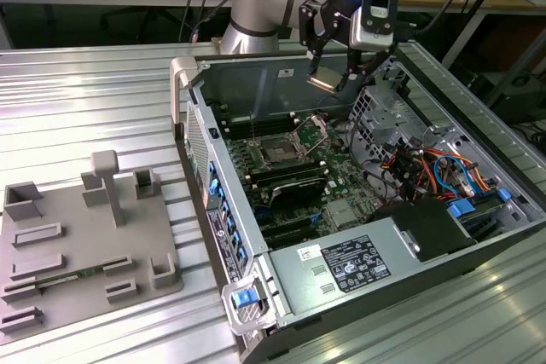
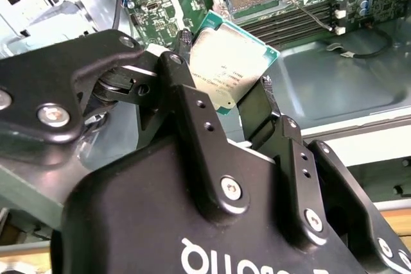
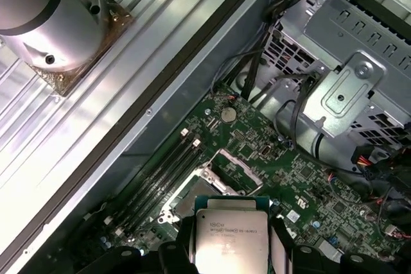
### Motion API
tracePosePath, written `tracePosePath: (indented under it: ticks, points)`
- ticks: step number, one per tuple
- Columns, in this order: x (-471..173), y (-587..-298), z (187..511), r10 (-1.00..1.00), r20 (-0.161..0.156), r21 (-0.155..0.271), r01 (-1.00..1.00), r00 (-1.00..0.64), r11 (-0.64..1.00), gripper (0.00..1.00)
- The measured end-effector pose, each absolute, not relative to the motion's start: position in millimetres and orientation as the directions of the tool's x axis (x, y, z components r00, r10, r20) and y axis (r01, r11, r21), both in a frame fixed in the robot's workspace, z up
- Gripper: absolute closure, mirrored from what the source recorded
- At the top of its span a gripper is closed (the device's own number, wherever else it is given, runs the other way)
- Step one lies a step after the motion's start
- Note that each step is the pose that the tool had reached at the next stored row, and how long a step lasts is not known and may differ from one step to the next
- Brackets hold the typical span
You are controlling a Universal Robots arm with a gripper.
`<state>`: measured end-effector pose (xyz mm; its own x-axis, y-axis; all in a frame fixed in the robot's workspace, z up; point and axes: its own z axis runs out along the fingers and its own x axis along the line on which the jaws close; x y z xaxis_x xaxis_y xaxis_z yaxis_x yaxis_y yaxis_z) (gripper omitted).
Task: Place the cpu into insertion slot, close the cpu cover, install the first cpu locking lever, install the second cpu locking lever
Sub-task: 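Place the cpu into insertion slot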
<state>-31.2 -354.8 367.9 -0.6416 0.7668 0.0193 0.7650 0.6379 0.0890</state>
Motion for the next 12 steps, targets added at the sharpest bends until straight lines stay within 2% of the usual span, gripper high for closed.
tracePosePath:
  ticks: [12]
  points:
    - [-31.6, -354.8, 367.6, 0.837, 0.019, 0.089, 0.834, -0.547, 0.544, 0.45]
